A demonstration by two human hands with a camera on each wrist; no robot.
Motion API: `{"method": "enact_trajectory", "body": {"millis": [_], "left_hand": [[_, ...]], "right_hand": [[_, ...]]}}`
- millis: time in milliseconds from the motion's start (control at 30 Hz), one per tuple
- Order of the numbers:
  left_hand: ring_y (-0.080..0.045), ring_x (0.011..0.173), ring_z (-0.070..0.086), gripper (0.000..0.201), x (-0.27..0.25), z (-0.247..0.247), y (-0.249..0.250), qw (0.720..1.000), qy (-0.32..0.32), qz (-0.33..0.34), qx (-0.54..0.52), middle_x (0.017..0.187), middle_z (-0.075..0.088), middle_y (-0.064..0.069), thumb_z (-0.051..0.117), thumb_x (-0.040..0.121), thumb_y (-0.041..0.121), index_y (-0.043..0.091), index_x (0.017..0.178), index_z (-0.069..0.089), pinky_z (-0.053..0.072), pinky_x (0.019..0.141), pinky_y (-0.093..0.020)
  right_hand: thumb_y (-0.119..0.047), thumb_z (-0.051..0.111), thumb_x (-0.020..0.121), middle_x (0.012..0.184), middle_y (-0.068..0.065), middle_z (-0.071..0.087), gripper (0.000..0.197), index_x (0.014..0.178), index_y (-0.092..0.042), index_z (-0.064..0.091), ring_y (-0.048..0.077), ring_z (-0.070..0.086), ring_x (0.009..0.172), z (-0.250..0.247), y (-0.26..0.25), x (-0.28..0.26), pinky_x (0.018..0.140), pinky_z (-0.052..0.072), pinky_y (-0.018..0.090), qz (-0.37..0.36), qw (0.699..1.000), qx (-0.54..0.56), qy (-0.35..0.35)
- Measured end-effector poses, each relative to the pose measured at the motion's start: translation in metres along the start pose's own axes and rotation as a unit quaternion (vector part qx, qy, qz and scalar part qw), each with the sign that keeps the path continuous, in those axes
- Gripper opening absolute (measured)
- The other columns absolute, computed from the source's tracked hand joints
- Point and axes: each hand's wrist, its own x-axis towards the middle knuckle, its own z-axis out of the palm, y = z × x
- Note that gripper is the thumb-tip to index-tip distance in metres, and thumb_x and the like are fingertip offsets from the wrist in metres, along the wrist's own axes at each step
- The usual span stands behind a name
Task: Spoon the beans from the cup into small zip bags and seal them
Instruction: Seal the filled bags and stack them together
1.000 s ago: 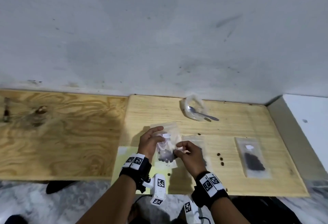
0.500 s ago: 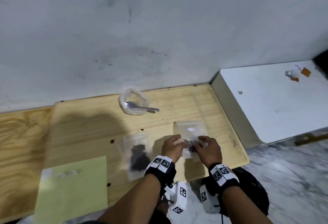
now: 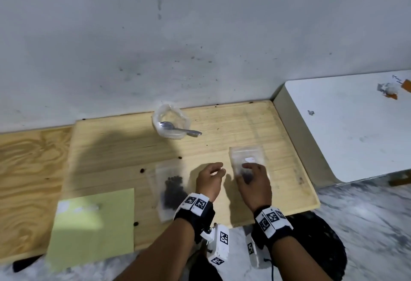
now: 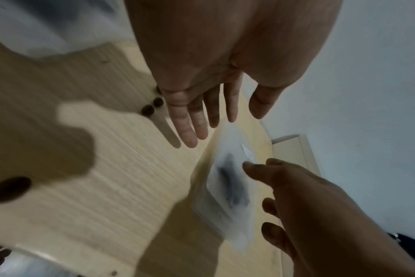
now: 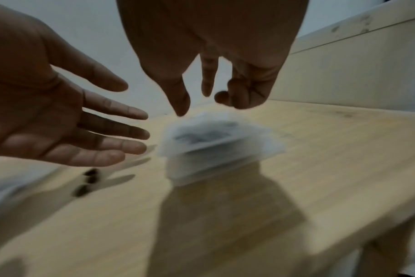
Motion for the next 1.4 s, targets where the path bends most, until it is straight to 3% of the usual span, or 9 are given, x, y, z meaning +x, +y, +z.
{"method": "enact_trajectory", "body": {"millis": [133, 267, 433, 567, 733, 933, 1033, 1200, 1400], "left_hand": [[-0.017, 0.093, 0.064, 0.015, -0.013, -0.063, -0.006, 0.996, 0.088, 0.026, 0.016, 0.104, 0.068, 0.003, 0.061, 0.090, 0.016, 0.020, 0.102, 0.069, 0.054, 0.089, -0.039], [-0.021, 0.092, 0.063, 0.012, -0.020, -0.124, -0.024, 0.982, 0.187, 0.015, 0.029, 0.109, 0.070, -0.005, 0.066, 0.086, 0.017, 0.022, 0.096, 0.069, 0.052, 0.086, -0.032], [-0.023, 0.109, 0.059, 0.026, -0.022, -0.160, -0.038, 0.989, 0.138, -0.011, 0.044, 0.123, 0.063, -0.008, 0.063, 0.088, 0.012, 0.010, 0.114, 0.067, 0.040, 0.087, -0.022], [-0.014, 0.098, 0.056, 0.030, -0.022, -0.166, -0.038, 0.992, 0.114, -0.024, 0.039, 0.123, 0.063, -0.006, 0.062, 0.088, 0.012, 0.009, 0.117, 0.067, 0.039, 0.082, -0.016], [-0.005, 0.078, 0.058, 0.023, -0.022, -0.173, -0.032, 0.993, 0.119, -0.011, 0.006, 0.105, 0.067, -0.002, 0.062, 0.086, 0.008, 0.009, 0.108, 0.071, 0.037, 0.052, 0.003], [-0.013, 0.077, 0.063, 0.015, -0.036, -0.207, -0.017, 0.987, 0.110, 0.040, -0.109, 0.084, 0.071, -0.002, 0.063, 0.084, -0.002, 0.010, 0.083, 0.072, 0.049, 0.061, -0.011], [-0.017, 0.079, 0.065, 0.016, -0.038, -0.249, -0.015, 0.982, 0.118, 0.066, -0.132, 0.086, 0.071, -0.007, 0.063, 0.083, -0.005, 0.008, 0.085, 0.071, 0.050, 0.065, -0.018], [-0.022, 0.076, 0.063, 0.025, -0.036, -0.331, -0.031, 0.970, 0.198, 0.085, -0.114, 0.082, 0.071, -0.005, 0.062, 0.081, -0.009, 0.014, 0.078, 0.070, 0.047, 0.052, -0.018], [-0.026, 0.085, 0.061, 0.023, -0.036, -0.408, -0.052, 0.956, 0.233, 0.073, -0.163, 0.093, 0.067, -0.015, 0.060, 0.084, -0.013, 0.008, 0.086, 0.068, 0.051, 0.055, -0.019]], "right_hand": [[-0.022, 0.071, 0.083, 0.104, -0.012, 0.065, 0.021, 0.096, -0.036, 0.062, 0.013, 0.062, 0.104, 0.042, -0.040, -0.031, 0.083, 0.045, 0.024, -0.008, 0.985, 0.064, -0.159], [-0.044, 0.071, 0.081, 0.132, 0.001, 0.056, 0.060, 0.135, -0.024, 0.054, 0.020, 0.055, 0.121, 0.081, -0.067, -0.053, 0.099, 0.046, 0.032, 0.038, 0.963, -0.018, -0.267], [-0.043, 0.068, 0.081, 0.127, 0.011, 0.051, 0.055, 0.125, -0.014, 0.052, 0.030, 0.056, 0.109, 0.103, -0.088, -0.062, 0.087, 0.047, 0.033, 0.050, 0.960, -0.098, -0.257], [-0.029, 0.073, 0.083, 0.122, 0.011, 0.060, 0.054, 0.129, -0.008, 0.054, 0.026, 0.060, 0.102, 0.111, -0.093, -0.062, 0.078, 0.045, 0.027, 0.076, 0.968, -0.043, -0.235], [-0.028, 0.070, 0.086, 0.118, 0.006, 0.063, 0.049, 0.131, -0.016, 0.053, 0.020, 0.058, 0.095, 0.112, -0.094, -0.062, 0.082, 0.049, 0.031, 0.115, 0.977, 0.027, -0.177], [-0.017, 0.066, 0.088, 0.092, -0.001, 0.066, 0.024, 0.112, -0.021, 0.064, 0.019, 0.063, 0.081, 0.128, -0.129, -0.081, 0.068, 0.044, 0.027, 0.033, 0.989, 0.110, -0.099], [-0.013, 0.066, 0.088, 0.085, -0.004, 0.065, 0.024, 0.108, -0.024, 0.064, 0.018, 0.062, 0.073, 0.157, -0.158, -0.099, 0.066, 0.048, 0.026, -0.006, 0.982, 0.143, -0.123], [-0.019, 0.055, 0.097, 0.101, -0.009, 0.063, 0.022, 0.114, -0.026, 0.066, 0.015, 0.060, 0.089, 0.202, -0.196, -0.121, 0.079, 0.044, 0.024, -0.021, 0.968, 0.148, -0.202], [-0.030, 0.060, 0.089, 0.102, -0.011, 0.061, 0.022, 0.111, -0.030, 0.064, 0.017, 0.061, 0.102, 0.249, -0.212, -0.133, 0.081, 0.042, 0.023, -0.025, 0.957, -0.036, -0.286]]}}
